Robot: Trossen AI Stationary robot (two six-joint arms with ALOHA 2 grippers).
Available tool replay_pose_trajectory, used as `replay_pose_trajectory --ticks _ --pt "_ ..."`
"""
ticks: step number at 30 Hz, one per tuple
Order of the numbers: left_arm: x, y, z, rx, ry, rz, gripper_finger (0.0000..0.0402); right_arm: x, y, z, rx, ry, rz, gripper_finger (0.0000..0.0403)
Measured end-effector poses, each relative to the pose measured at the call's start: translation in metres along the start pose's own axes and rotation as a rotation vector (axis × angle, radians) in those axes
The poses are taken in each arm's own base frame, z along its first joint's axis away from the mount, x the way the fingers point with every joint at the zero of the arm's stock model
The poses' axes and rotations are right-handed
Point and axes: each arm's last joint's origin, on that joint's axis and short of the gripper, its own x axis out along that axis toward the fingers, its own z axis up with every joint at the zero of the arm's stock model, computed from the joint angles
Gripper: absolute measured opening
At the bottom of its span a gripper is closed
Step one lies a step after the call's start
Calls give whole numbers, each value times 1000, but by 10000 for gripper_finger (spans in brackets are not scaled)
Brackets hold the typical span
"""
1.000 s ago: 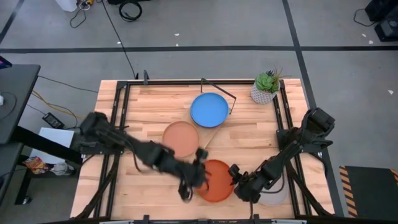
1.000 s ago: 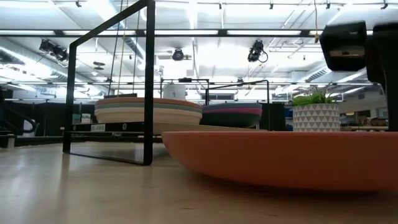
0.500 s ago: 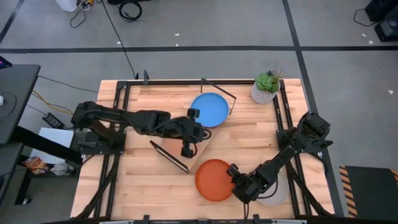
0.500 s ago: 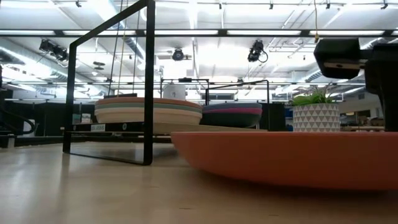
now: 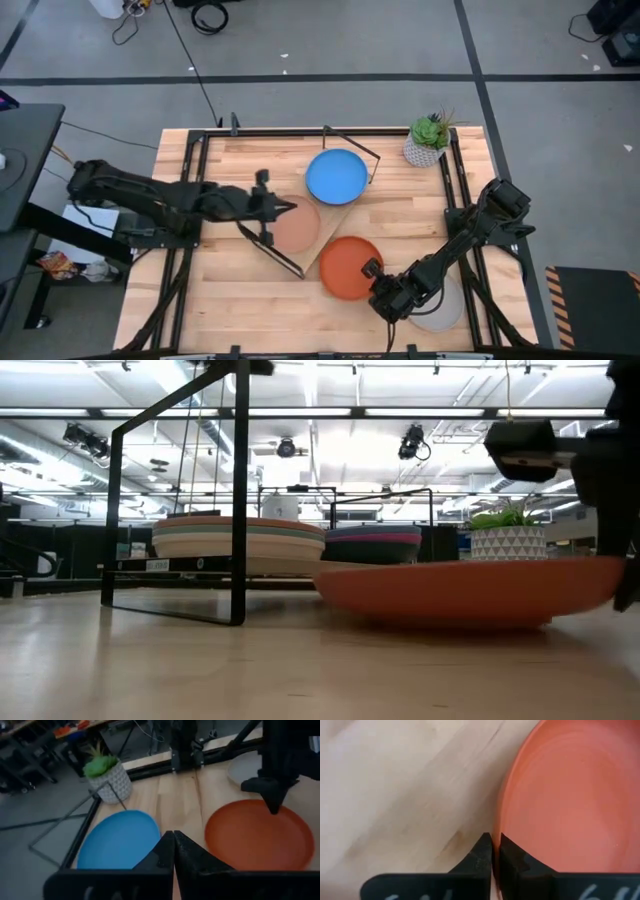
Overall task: Place and stack plates onto a shelf
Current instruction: Stack the orange plate on top of the blue plate on the shelf
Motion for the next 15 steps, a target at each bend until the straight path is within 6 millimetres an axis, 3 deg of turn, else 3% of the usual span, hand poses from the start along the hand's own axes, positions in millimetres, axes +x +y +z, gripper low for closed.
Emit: replay_pose_trajectory --ticks 5,15 --pt "-25 6 -9 -82 -31 -11 20 -22 -9 14 39 41 37 14" --pt "-54 4 -4 -165 -109 -66 66 -83 -43 41 70 179 15 14"
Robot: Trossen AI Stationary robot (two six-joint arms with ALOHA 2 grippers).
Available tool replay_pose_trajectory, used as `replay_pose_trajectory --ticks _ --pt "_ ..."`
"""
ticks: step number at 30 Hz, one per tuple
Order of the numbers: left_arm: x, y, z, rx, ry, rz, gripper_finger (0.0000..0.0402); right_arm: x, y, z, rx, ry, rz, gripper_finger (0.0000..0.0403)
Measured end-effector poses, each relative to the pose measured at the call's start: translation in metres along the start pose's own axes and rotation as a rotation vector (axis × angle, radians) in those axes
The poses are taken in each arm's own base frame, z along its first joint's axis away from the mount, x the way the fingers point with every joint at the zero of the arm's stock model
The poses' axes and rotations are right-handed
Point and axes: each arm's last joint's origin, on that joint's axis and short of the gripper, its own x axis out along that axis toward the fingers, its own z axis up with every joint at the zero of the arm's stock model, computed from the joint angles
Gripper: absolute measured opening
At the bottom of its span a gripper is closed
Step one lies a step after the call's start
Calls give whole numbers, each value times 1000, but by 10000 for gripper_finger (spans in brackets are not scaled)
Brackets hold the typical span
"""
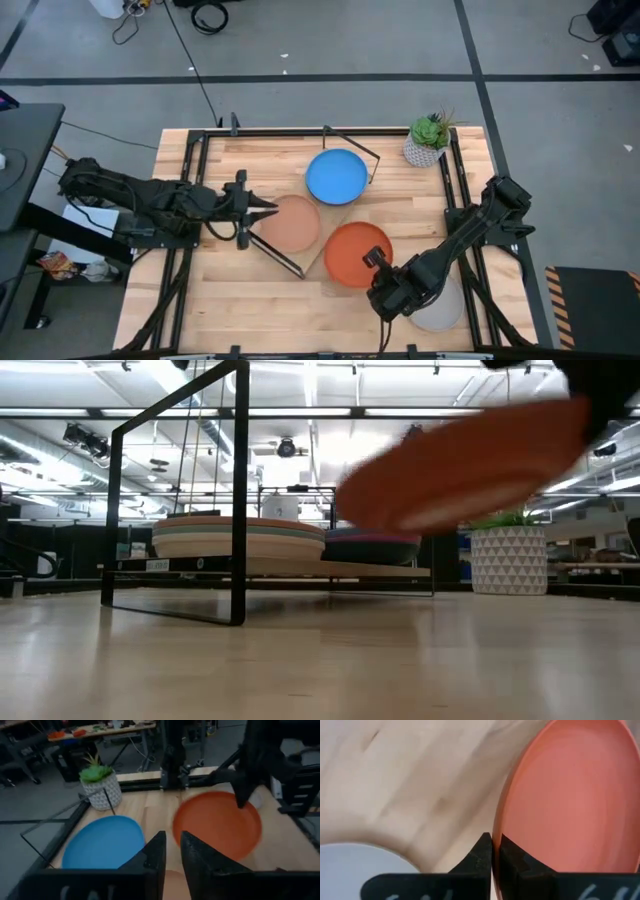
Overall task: Place and stack plates onto a shelf
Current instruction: Stack the orange plate on top of the blue plate on the shelf
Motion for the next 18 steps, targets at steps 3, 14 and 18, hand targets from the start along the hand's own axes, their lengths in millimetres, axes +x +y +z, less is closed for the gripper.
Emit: replay_pose_trajectory --ticks 3,14,18 --pt "-3 -1 -1 -43 9 -7 75 -16 -18 4 4 -16 -53 14" --pt "-16 1 -3 -33 32 60 78 -20 -115 -14 76 -24 -160 20" --pt "-17 2 -3 -35 27 82 78 -11 -153 -26 102 -30 -154 23"
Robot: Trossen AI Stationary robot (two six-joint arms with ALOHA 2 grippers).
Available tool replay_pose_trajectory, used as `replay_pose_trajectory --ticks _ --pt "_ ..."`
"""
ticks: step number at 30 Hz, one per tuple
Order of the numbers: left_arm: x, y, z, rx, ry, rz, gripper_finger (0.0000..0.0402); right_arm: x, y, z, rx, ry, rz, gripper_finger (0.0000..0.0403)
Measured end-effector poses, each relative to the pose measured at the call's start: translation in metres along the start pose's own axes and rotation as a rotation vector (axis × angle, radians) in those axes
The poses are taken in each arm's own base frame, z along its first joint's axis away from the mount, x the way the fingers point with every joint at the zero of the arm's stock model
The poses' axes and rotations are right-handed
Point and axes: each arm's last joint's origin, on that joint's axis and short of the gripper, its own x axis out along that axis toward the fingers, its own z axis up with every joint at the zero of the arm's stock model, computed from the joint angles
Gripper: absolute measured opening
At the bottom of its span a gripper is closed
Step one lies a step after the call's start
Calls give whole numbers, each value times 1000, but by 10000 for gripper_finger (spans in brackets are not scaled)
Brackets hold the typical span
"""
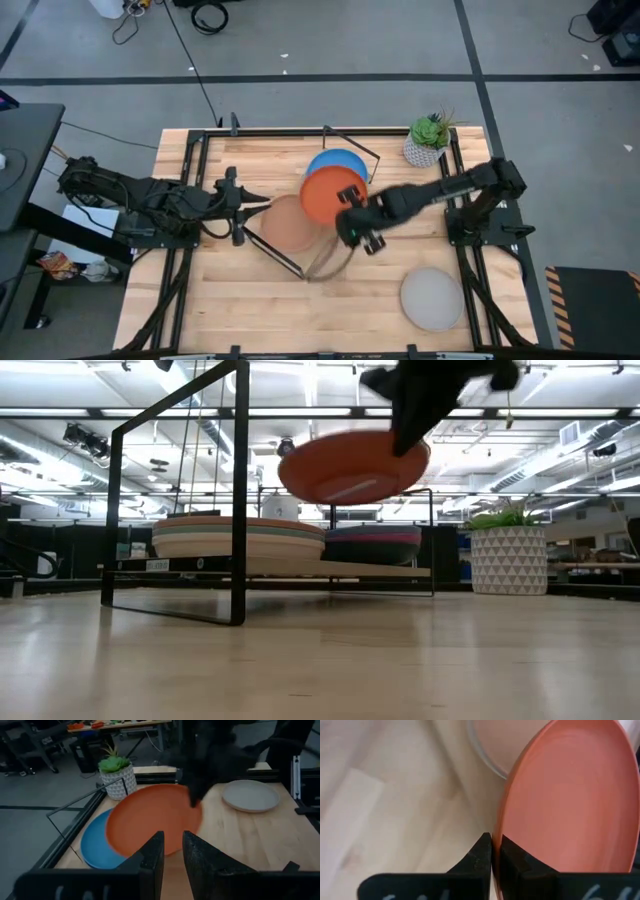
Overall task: Place and stack plates onto a shelf
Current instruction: Stack the orange plate on top of the blue plate on the shelf, then stack the light gray plate on top of he brown plate on the shelf
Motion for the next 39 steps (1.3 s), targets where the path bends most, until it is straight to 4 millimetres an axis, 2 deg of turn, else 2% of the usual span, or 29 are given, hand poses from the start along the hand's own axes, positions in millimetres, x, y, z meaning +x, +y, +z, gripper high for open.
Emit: replay_pose_trajectory --ticks 4,8,14,19,24,28,33,39 --pt "0 -1 0 -2 0 -6 78 16 -31 -15 56 8 25 24" --pt "-2 -2 0 -1 -3 -15 78 29 -50 -31 106 29 37 23" --pt "-2 -1 0 -3 -3 -16 78 48 -65 -45 146 7 42 32" --pt "-2 -1 0 -5 -4 -16 78 49 -69 -48 178 8 46 79" --pt "-2 -1 0 4 -1 -16 78 27 -55 -31 161 1 60 126" --pt "-2 -1 0 6 3 -16 78 11 -36 -18 142 -31 64 142" --pt "-2 -1 -1 9 9 -16 78 2 1 -7 151 -48 221 142" --pt "-2 -1 -3 18 24 -18 78 6 57 -3 186 -4 284 142"
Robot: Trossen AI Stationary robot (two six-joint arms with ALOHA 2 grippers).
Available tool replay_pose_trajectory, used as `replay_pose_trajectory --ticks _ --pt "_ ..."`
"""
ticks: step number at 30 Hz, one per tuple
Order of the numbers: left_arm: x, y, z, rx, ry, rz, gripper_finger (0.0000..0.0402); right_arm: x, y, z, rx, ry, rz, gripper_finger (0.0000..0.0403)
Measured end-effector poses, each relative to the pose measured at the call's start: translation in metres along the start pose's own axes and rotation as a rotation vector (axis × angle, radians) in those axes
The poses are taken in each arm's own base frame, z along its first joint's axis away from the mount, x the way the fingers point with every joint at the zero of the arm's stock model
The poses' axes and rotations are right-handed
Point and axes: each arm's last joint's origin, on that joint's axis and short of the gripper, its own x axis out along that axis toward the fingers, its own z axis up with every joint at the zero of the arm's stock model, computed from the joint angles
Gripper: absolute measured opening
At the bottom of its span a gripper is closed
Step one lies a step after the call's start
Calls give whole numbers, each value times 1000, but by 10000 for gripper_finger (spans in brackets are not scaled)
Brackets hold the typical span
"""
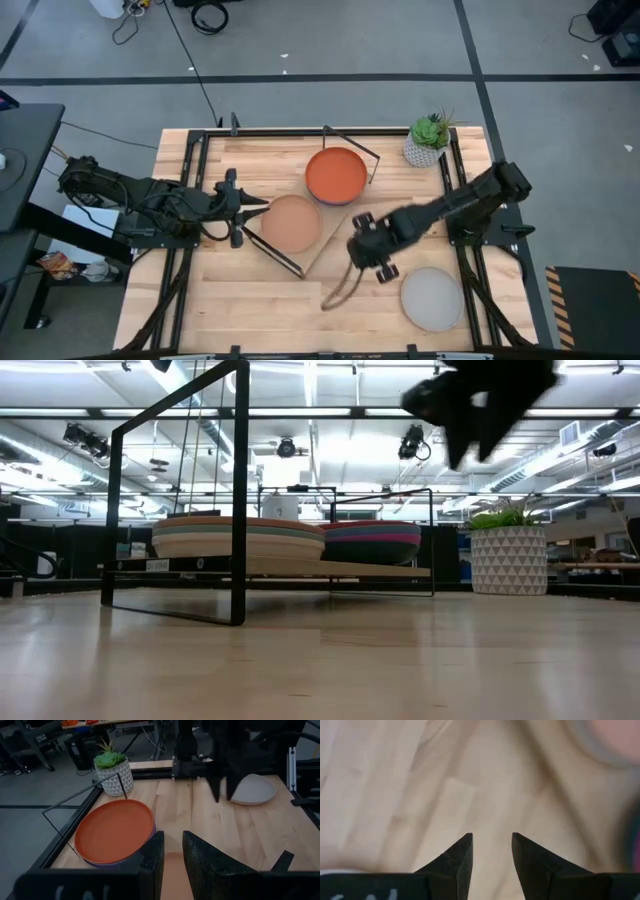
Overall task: Place and stack plates onto a shelf
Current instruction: Stack the light gray plate on top of he brown plate on the shelf
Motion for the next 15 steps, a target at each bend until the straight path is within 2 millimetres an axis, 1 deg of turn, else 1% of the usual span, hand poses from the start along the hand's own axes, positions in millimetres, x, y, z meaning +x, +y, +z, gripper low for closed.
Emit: replay_pose_trajectory --ticks 4,8,11,15 --pt "0 0 -1 5 12 0 78 15 31 -13 38 51 14 142" --pt "0 0 -2 4 16 0 78 33 54 -35 67 147 14 142" --pt "0 0 -2 3 16 0 78 47 63 -52 97 217 5 142" --pt "0 0 -2 3 17 -1 78 60 65 -70 122 303 44 142"
